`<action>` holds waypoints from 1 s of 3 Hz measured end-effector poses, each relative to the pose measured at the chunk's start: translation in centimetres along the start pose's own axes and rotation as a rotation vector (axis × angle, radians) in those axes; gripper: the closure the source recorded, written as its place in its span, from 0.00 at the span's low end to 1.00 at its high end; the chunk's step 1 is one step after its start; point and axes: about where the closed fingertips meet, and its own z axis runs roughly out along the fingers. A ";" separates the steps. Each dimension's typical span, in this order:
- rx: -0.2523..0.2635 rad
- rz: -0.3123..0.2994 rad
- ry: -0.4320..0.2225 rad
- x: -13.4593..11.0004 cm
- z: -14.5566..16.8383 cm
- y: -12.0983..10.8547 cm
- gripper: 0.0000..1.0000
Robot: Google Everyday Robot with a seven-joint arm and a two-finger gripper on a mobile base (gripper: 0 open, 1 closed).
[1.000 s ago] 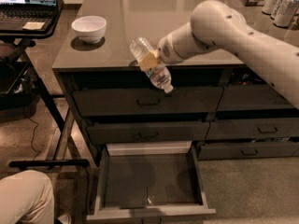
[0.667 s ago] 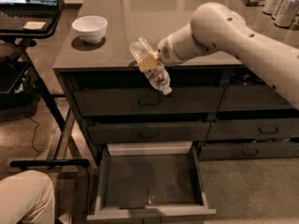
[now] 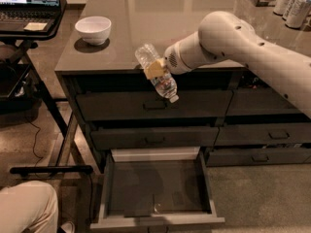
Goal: Place water bottle into bottom drawer
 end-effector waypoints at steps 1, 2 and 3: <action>0.000 0.000 0.000 0.0 0.0 0.0 1.00; -0.038 -0.041 0.037 0.8 0.6 1.3 1.00; -0.058 -0.071 0.051 1.4 0.4 2.5 1.00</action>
Offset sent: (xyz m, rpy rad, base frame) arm -0.0247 0.0201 -0.0177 -0.0604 0.0363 0.1459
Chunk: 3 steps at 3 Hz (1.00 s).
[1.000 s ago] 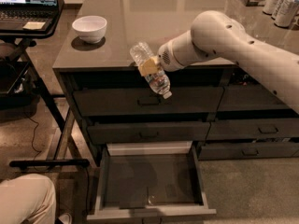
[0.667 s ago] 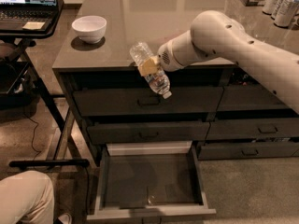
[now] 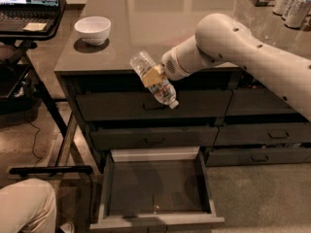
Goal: Place water bottle into bottom drawer
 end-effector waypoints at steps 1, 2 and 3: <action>0.000 0.000 0.000 0.4 0.3 -0.1 1.00; 0.001 -0.007 0.004 0.8 0.5 0.0 1.00; 0.000 -0.040 0.025 2.1 0.2 0.8 1.00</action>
Offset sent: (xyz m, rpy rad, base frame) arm -0.2160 -0.0284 -0.1577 -0.4185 0.2004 0.3440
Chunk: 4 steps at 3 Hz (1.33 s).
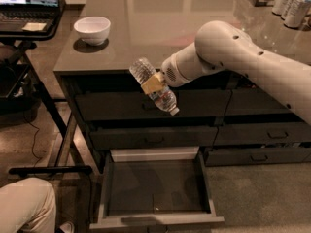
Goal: Place water bottle into bottom drawer
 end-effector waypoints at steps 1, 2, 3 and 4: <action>0.000 0.000 0.000 0.0 0.0 0.0 1.00; 0.000 0.000 0.000 0.3 0.3 0.0 1.00; 0.001 -0.002 0.000 0.7 0.6 -0.1 1.00; 0.011 -0.021 -0.006 0.9 0.5 0.1 1.00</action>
Offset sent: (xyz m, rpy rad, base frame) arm -0.0358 0.0117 -0.0084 -0.0518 -0.0247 0.1060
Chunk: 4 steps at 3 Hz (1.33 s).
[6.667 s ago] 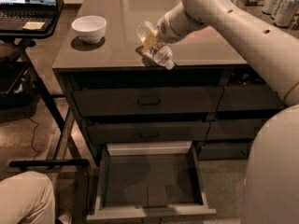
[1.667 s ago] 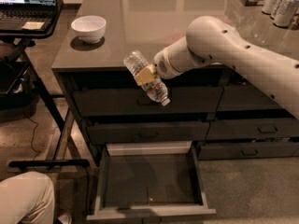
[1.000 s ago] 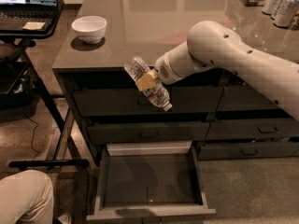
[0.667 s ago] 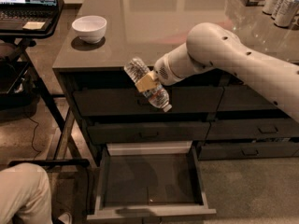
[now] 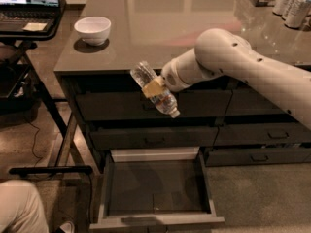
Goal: Place water bottle into bottom drawer
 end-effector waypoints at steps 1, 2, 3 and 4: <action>0.000 0.000 0.001 1.0 1.0 -0.1 1.00; 0.000 0.000 0.001 1.0 1.0 -0.1 1.00; 0.000 -0.013 0.008 1.4 1.5 0.2 1.00; 0.000 -0.014 0.009 1.9 2.0 0.1 1.00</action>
Offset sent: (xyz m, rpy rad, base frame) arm -0.1497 0.0211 -0.2643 -0.2132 0.2253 0.0609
